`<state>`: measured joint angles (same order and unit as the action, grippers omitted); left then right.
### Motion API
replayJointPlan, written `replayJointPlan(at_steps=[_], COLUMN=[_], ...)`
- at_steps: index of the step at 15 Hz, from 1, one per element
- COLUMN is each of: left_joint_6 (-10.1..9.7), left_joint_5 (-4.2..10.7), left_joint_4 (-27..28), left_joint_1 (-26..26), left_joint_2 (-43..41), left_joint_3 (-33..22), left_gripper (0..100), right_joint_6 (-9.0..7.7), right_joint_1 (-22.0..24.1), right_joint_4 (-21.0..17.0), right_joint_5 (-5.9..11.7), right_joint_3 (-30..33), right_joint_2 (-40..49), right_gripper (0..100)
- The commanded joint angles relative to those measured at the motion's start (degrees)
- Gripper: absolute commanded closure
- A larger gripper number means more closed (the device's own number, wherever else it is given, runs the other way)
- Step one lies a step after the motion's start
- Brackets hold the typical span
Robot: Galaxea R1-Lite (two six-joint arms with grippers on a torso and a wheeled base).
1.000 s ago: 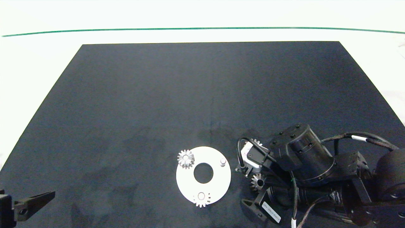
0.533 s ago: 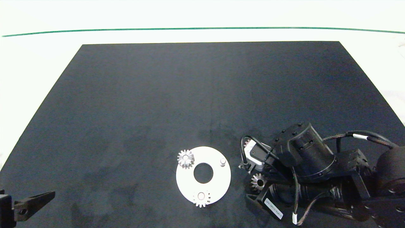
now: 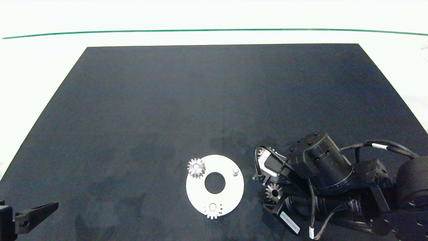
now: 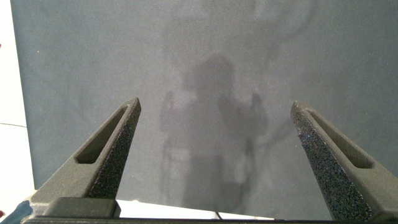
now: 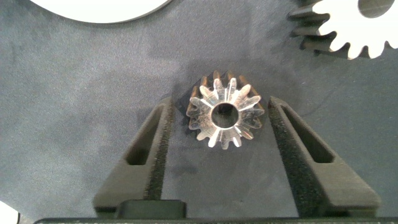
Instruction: Remove an incorrectly installed larger gear and replace it with the correct smaller gear
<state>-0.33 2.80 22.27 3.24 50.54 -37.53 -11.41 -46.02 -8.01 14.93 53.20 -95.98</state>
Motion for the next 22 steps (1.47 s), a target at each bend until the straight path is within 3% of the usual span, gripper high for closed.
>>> replayJointPlan(at_steps=[1,15,22], left_joint_6=[-0.02,-0.02,-0.02], left_joint_5=[0.01,0.01,0.01], left_joint_4=[0.14,0.14,0.14], left_joint_1=[0.01,0.01,0.01], left_joint_2=[-0.01,-0.01,-0.01], left_joint_3=[0.01,0.01,0.01], left_gripper=[0,0,0], right_joint_6=[-0.10,-0.28,-0.28], right_joint_1=[-0.04,-0.21,-2.06], right_joint_4=[0.01,0.01,-5.00], right_joint_5=[0.10,0.18,0.18], right_joint_3=[-0.11,0.94,10.08], right_joint_2=[-0.35,0.79,0.79], right_gripper=[47,75,75])
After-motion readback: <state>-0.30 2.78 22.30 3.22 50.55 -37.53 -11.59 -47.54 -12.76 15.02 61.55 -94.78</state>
